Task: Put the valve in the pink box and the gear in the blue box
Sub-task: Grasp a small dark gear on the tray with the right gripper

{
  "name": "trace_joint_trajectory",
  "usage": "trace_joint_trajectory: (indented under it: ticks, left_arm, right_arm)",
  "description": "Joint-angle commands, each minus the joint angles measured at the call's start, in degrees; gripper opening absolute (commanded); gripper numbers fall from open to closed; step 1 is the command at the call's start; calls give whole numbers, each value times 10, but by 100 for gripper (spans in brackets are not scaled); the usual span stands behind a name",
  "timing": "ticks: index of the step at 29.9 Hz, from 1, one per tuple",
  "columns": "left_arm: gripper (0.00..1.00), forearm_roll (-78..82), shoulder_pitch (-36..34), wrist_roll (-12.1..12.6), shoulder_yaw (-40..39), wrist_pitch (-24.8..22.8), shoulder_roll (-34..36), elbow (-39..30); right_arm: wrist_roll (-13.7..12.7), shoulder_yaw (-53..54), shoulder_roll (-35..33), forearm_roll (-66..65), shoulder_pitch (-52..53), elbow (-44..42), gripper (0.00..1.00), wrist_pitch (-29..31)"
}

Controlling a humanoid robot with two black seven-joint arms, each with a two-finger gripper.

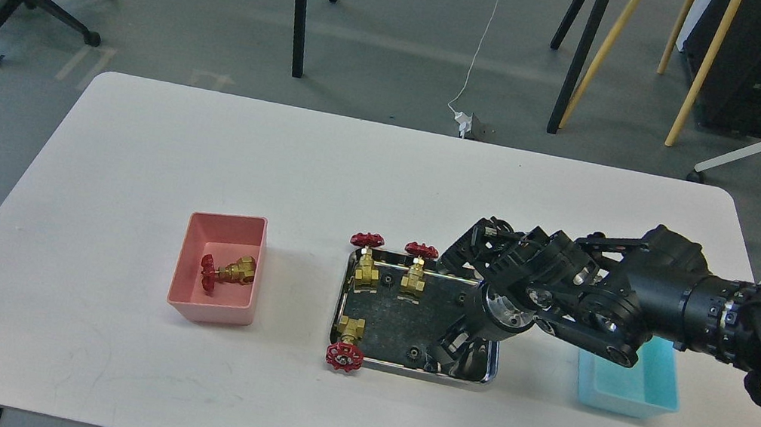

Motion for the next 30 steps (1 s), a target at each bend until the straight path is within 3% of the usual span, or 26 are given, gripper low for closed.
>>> trace_joint_trajectory:
  ticks: [1,9,30]
  left_arm:
    - [98,0,0,0,0,-1,0,8]
    - [98,0,-1,0,0,-1,1,11]
    - [98,-1,-7,-4,1,-8,2,37]
  right_arm:
    - [0,-1,3,1,2,1,66,0]
    - [1,-1,12,1,5,9,61,0]
    - [2,-29,-11,0,13,32,65,0]
